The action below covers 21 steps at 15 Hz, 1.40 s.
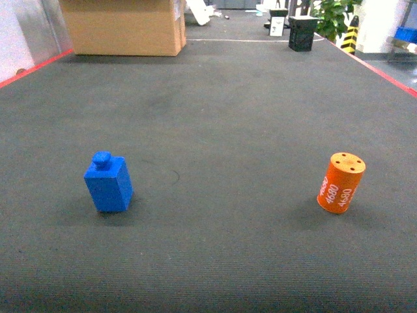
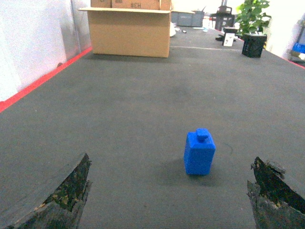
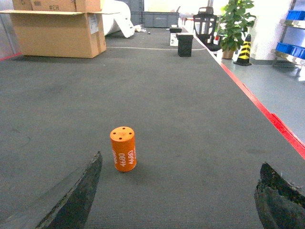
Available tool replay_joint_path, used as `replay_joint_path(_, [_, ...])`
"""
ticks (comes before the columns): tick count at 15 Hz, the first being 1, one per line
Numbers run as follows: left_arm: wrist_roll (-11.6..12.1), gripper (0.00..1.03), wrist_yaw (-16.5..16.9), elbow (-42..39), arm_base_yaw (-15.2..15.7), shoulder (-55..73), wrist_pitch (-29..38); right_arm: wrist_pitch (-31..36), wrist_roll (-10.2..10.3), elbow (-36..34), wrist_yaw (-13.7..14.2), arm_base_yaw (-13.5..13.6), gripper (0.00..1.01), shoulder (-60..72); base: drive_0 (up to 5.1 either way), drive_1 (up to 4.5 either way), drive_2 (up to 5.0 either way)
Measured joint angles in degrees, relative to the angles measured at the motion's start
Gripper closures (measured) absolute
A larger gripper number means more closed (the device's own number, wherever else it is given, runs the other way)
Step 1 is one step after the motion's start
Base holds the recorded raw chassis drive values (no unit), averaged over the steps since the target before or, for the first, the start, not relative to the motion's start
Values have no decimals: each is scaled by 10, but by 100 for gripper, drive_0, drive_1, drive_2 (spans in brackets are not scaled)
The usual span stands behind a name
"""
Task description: Sort blue parts and orange caps into right shelf containers
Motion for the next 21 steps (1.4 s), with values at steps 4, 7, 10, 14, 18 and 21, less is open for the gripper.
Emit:
replay_joint_path(4, [0, 5, 0, 0, 0, 0, 2, 0, 0, 0, 0, 0, 3, 0, 0, 0, 0])
replay_joint_path(7, [0, 5, 0, 0, 0, 0, 2, 0, 0, 0, 0, 0, 3, 0, 0, 0, 0])
replay_joint_path(10, [0, 5, 0, 0, 0, 0, 2, 0, 0, 0, 0, 0, 3, 0, 0, 0, 0])
replay_joint_path(14, [0, 5, 0, 0, 0, 0, 2, 1, 0, 0, 0, 0, 3, 0, 0, 0, 0])
replay_joint_path(18, [0, 5, 0, 0, 0, 0, 2, 0, 0, 0, 0, 0, 3, 0, 0, 0, 0])
replay_joint_path(21, [0, 5, 0, 0, 0, 0, 2, 0, 0, 0, 0, 0, 3, 0, 0, 0, 0])
